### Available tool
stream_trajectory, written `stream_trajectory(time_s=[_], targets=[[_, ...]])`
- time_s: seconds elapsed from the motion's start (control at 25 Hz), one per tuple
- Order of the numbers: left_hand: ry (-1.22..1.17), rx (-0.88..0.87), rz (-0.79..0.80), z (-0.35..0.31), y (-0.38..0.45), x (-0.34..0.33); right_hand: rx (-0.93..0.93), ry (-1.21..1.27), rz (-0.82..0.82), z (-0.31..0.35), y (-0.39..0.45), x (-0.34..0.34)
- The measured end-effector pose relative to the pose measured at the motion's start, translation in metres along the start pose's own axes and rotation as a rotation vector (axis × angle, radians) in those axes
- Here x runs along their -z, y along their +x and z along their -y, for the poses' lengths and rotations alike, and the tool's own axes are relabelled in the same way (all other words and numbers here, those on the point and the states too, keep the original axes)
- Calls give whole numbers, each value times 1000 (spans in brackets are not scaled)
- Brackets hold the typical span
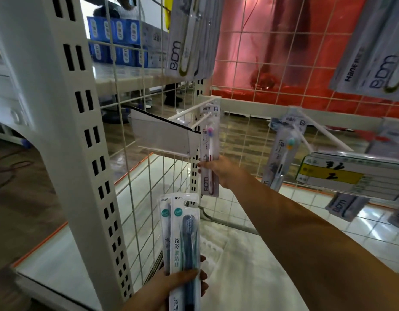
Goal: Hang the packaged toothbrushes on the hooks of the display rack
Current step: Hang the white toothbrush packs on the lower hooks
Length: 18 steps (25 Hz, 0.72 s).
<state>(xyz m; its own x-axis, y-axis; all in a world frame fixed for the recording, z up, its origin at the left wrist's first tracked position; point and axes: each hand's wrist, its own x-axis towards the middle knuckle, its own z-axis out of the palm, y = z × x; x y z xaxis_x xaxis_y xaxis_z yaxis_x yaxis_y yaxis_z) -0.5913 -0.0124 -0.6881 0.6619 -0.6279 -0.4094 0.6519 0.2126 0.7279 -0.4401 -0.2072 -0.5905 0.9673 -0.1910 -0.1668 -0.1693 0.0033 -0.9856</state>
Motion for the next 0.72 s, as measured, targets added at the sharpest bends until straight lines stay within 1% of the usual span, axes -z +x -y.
stream_trajectory(time_s=[0.16, 0.24, 0.32, 0.52, 0.64, 0.72], targets=[[88, -75, -59, -7, 7, -12, -10, -2, 20, -1, -4, 7], [79, -109, -86, -11, 13, -19, 16, 3, 28, -2, -11, 17], [70, -135, -96, -12, 21, -28, 31, 26, -2, -6, -22, 29], [100, -177, -11, -5, 41, -70, 11, 71, -6, -27, -73, 106], [147, -177, 22, 4, 53, -99, 25, 45, -66, -30, -114, 150], [184, -142, 44, 14, 57, -120, 11, 63, -122, -36, -136, 184]])
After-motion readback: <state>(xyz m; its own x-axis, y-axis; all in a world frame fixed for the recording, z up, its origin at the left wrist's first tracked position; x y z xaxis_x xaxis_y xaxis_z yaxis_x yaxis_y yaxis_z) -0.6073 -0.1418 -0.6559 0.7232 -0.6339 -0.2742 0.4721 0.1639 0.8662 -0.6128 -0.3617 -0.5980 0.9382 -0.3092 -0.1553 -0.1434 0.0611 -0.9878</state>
